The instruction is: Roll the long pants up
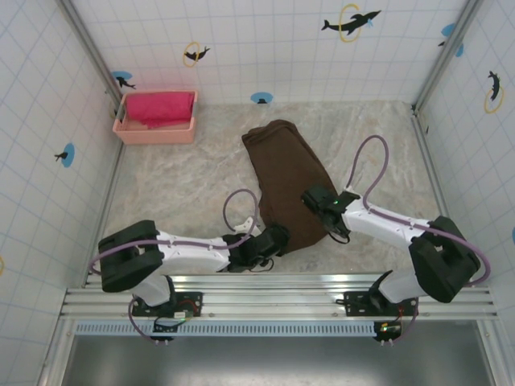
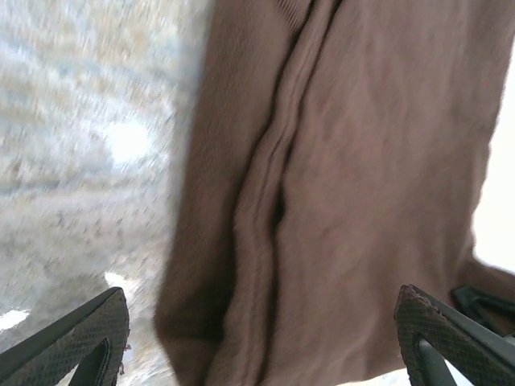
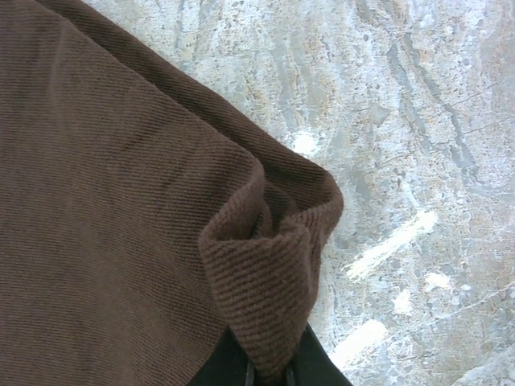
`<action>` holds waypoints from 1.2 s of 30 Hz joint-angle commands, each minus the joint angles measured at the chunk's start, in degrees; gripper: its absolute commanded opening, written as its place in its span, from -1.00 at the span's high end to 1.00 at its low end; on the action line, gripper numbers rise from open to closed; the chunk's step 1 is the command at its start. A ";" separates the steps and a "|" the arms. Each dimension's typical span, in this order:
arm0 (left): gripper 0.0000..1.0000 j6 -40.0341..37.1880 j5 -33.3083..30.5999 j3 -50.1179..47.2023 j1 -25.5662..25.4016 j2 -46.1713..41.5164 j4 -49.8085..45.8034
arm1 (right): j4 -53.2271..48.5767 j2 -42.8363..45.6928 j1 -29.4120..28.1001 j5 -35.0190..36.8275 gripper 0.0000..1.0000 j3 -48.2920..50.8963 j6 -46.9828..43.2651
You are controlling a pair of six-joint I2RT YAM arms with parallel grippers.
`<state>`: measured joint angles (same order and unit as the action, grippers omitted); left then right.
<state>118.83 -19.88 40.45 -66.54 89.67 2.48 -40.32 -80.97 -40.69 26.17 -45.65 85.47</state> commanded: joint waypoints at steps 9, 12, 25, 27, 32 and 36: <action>-0.75 25.60 -6.73 1.63 -3.92 2.12 -1.01 | 1.45 4.37 0.43 1.95 1.00 3.02 -0.24; -0.75 26.60 -7.27 2.18 -4.66 5.70 3.13 | 1.58 4.58 0.35 1.68 1.00 3.15 -2.66; 1.00 27.13 -7.74 0.84 -5.14 9.11 6.27 | 2.87 6.18 0.26 1.76 1.00 3.08 -5.68; 1.00 27.14 -8.07 -0.27 -5.10 8.37 5.77 | 3.52 6.26 0.21 1.78 1.00 2.44 -7.13; 1.00 21.58 -7.42 -2.13 -1.99 1.58 -0.39 | 2.90 7.25 -0.52 1.35 1.00 -2.43 -16.75; 1.00 11.18 -5.53 1.22 4.09 -7.20 -11.44 | 0.05 10.03 -1.49 4.46 1.00 -7.31 -23.02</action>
<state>120.03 -24.93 39.92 -66.32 87.64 3.38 -37.60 -74.30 -41.85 25.19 -48.80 68.95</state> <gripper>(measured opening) 0.066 0.083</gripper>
